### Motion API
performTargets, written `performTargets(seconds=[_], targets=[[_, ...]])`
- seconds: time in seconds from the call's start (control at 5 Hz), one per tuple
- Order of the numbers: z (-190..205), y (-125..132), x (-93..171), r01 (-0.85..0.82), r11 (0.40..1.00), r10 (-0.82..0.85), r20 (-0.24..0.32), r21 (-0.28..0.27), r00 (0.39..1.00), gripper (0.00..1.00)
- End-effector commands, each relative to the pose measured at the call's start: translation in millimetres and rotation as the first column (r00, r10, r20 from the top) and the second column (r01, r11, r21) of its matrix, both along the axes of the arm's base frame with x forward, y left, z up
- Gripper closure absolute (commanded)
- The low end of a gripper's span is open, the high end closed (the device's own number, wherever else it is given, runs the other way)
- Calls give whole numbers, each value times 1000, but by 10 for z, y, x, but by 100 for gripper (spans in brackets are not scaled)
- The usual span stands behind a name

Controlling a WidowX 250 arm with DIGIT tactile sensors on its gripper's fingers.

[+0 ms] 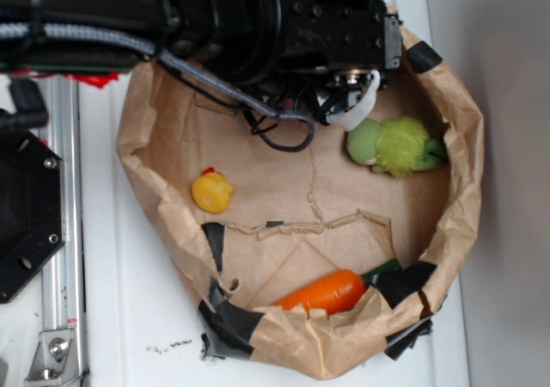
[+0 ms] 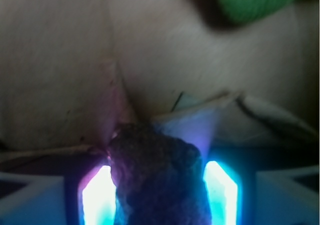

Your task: Grab the rock.

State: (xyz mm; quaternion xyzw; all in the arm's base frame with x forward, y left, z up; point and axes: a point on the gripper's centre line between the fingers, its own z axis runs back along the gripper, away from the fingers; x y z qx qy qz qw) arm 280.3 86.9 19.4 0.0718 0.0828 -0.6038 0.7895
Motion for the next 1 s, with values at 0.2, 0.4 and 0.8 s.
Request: performTargets(seconds=[0.2, 0.4, 0.8], targets=[[1149, -941, -207, -201, 946, 180, -105, -253, 978, 100], [1215, -959, -146, -409, 871, 417, -29, -271, 908, 100], [1188, -975, -131, -560, 800, 579, 32, -218, 815, 100]])
